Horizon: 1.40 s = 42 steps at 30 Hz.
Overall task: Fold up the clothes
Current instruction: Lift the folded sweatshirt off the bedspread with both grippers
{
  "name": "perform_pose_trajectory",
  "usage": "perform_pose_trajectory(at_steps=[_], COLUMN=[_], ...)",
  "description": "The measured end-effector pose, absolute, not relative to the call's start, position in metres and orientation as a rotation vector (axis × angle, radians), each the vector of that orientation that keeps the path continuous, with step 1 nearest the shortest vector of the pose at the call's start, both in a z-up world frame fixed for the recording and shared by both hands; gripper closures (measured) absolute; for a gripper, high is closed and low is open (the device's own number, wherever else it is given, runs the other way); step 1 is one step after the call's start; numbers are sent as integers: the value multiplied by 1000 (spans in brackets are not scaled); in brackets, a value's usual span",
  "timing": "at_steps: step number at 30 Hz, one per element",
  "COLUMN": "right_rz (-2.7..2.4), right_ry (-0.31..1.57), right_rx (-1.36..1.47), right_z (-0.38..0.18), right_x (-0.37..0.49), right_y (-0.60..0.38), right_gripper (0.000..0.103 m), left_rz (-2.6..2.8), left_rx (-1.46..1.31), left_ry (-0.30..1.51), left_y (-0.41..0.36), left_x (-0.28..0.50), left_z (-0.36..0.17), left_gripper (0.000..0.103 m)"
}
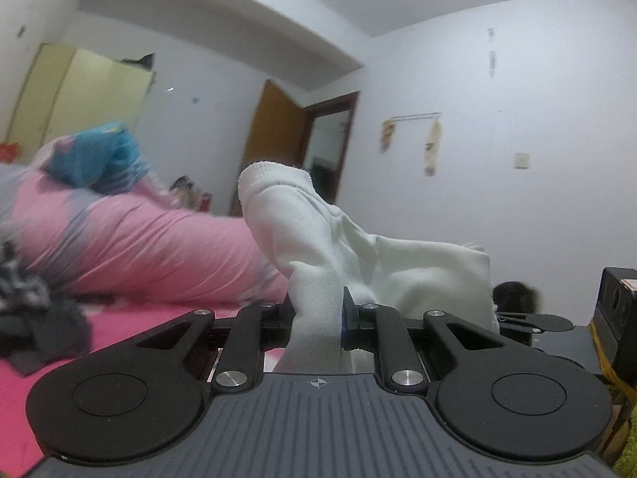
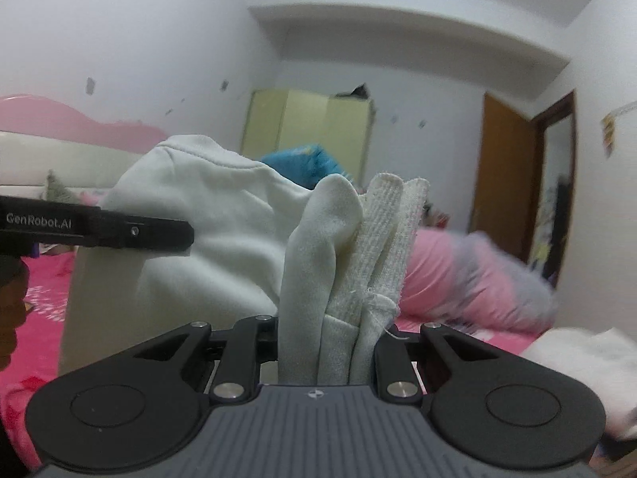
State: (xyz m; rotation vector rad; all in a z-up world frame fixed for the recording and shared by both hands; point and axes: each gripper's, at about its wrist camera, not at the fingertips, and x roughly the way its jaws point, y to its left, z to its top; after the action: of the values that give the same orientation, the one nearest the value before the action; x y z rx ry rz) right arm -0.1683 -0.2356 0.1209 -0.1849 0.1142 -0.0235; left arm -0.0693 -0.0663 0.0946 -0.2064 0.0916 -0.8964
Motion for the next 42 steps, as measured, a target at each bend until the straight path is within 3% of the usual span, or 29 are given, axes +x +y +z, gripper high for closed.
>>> perform_pose_trajectory(at_steps=[11,19,28,42], right_rz=[-304,-472,-434,-369], right_ry=[-26,5,81,200], right_rx=[-450,-582,-533,-516], right_z=[212,258,273,249], right_x=[-210,-208,-200,-170], right_y=[-336,-432,-537,-617], right_gripper=[84,83,83,83], left_rz=[-1128,-1255,-1359,-1381], left_rx=[-262,-293,-316,-276], left_ry=[0,15,160,279], left_y=[-195,-312,-396,-453], left_x=[-76,-68,-40,-14], left_z=[174,209,203,161], left_gripper=[88,88,88,88])
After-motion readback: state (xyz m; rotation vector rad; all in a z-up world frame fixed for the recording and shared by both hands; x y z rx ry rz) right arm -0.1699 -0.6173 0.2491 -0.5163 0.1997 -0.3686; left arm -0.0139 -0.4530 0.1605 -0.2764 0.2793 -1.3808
